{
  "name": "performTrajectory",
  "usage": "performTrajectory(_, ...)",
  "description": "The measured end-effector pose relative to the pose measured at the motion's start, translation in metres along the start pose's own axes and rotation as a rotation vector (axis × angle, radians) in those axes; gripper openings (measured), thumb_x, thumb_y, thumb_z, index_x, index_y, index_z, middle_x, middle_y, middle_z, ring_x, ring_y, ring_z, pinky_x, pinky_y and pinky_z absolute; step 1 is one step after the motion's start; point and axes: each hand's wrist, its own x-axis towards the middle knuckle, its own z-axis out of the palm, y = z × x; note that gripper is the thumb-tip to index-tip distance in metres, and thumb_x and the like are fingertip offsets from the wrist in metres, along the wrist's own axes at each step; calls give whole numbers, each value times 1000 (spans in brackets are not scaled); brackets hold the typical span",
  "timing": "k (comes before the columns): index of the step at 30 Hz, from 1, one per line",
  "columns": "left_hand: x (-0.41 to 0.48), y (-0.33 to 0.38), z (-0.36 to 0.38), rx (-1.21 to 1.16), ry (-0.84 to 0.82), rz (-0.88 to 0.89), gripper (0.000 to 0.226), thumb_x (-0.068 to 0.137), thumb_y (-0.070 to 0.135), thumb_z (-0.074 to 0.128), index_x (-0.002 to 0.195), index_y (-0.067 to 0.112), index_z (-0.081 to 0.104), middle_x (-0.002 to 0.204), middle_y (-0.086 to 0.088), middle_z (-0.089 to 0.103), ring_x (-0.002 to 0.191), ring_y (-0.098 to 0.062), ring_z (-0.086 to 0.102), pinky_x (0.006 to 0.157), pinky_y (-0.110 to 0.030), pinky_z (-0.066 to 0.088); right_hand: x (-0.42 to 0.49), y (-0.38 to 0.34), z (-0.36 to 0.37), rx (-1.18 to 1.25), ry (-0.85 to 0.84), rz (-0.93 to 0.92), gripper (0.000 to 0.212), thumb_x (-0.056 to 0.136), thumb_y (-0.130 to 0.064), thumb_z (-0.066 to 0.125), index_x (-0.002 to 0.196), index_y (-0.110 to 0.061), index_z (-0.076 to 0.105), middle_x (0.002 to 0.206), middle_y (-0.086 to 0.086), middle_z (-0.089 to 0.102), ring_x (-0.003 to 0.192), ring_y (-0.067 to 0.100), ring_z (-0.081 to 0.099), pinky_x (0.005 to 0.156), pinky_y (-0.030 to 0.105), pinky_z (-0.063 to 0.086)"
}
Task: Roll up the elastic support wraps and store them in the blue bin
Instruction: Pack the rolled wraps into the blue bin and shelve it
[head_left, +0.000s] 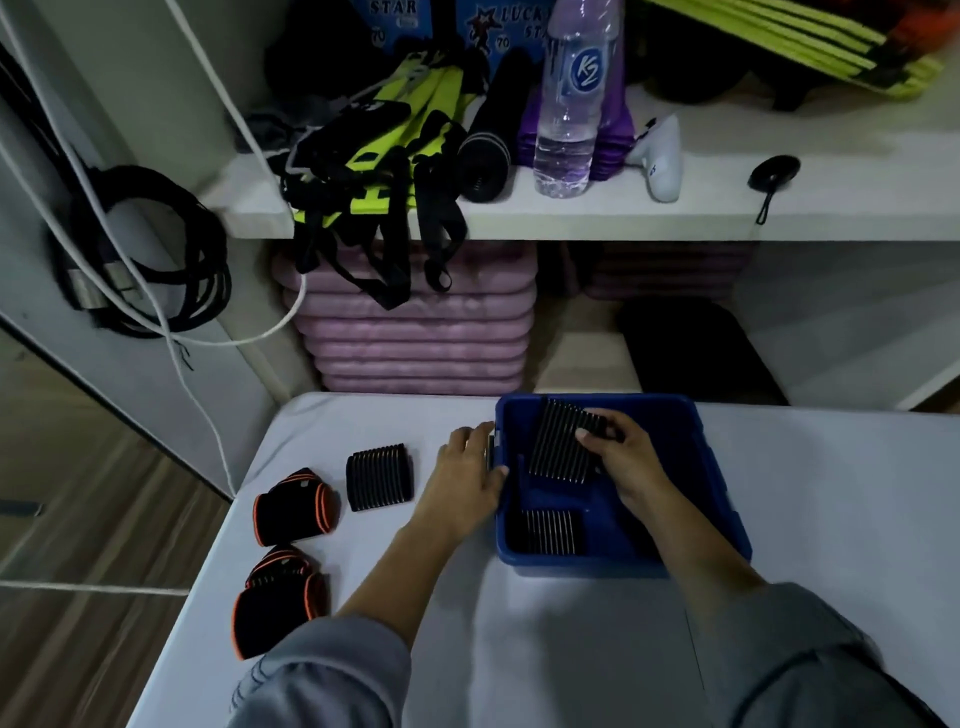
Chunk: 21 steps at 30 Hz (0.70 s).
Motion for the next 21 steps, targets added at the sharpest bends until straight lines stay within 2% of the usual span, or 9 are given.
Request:
performTrajectory(2,8,-2,5,17,-37,23,55,93,25,50,143,14,28,138,-11,38,123,-29,41,104,-37,34,6,11,-3,-90,-45,19,26,83,3,64,104,-11,62,100,8,62,86,17,61,73,27,54)
performTrajectory(5,16,-6,10,53,-57,66,58,93,27,49,144,13,25,141,-8,37,122,-27,42,104,-40,38,13,28,-2,-251,-100,26,27,80,2,66,97,-19,64,109,12,61,99,23,59,87,34,51)
performTrajectory(7,17,-9,12,82,-49,83,59,93,31,47,145,14,24,143,-6,35,124,-25,42,103,-40,40,18,32,2,-324,-122,18,27,79,1,67,97,-20,64,110,14,60,101,23,58,85,32,50)
performTrajectory(11,14,-13,14,83,-46,101,59,95,35,44,146,17,21,147,-4,30,125,-23,41,103,-38,40,24,38,15,-554,-103,-84,27,81,-1,66,105,-12,59,99,7,61,92,19,57,78,26,47)
performTrajectory(14,14,-13,14,72,-44,97,59,95,34,43,147,18,19,148,-3,27,127,-22,40,104,-37,40,25,45,19,-735,-112,-103,28,85,-9,64,108,-19,53,101,13,64,88,26,62,74,34,55)
performTrajectory(17,15,-15,16,51,-42,100,59,95,35,43,147,19,19,148,-3,28,127,-23,40,104,-38,39,24,44,17,-815,-161,-80,32,87,-15,63,117,-19,51,102,15,65,89,29,63,76,36,55)
performTrajectory(21,11,-19,15,-20,-32,109,57,96,41,38,147,22,21,146,-1,32,126,-22,41,106,-39,38,17,37,16,-786,-201,-66,40,87,-24,64,126,-22,53,118,12,61,103,25,60,86,27,49)
